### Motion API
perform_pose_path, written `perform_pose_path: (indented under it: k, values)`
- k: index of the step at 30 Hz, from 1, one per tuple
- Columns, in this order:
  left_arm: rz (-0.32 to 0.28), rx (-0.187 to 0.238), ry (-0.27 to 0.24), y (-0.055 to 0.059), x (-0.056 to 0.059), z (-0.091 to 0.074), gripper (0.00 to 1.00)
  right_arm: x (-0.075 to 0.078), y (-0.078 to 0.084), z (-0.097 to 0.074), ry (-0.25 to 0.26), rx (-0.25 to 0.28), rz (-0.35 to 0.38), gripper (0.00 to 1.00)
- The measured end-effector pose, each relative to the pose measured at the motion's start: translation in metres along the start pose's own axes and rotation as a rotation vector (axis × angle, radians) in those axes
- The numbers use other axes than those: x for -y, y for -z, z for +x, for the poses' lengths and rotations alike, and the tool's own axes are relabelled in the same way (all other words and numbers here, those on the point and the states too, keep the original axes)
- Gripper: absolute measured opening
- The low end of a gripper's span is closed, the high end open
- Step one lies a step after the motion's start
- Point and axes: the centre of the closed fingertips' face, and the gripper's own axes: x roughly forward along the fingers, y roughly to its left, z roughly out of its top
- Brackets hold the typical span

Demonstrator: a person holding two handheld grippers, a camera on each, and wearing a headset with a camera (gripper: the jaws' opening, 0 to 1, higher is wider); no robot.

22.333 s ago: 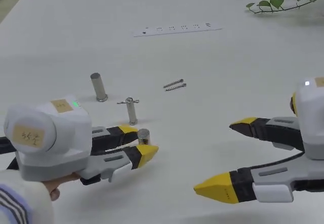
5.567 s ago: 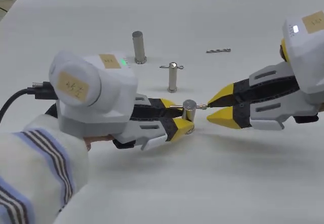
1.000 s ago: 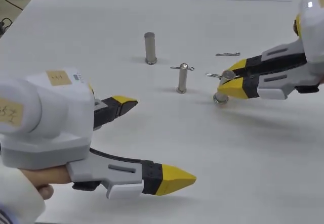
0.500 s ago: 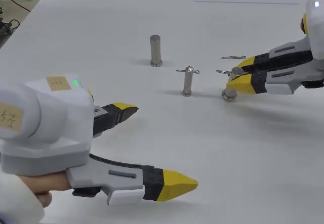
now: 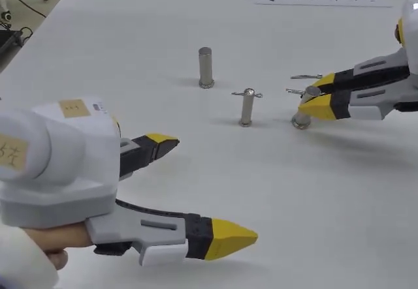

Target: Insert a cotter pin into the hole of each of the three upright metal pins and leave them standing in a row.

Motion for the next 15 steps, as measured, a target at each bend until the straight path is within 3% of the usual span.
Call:
perform_pose_path:
  k: [15]
  values:
    - [-0.015, -0.016, 0.001, 0.006, 0.001, 0.000, 0.98, -0.012, 0.000, -0.001, -0.031, 0.029, 0.033, 0.14]
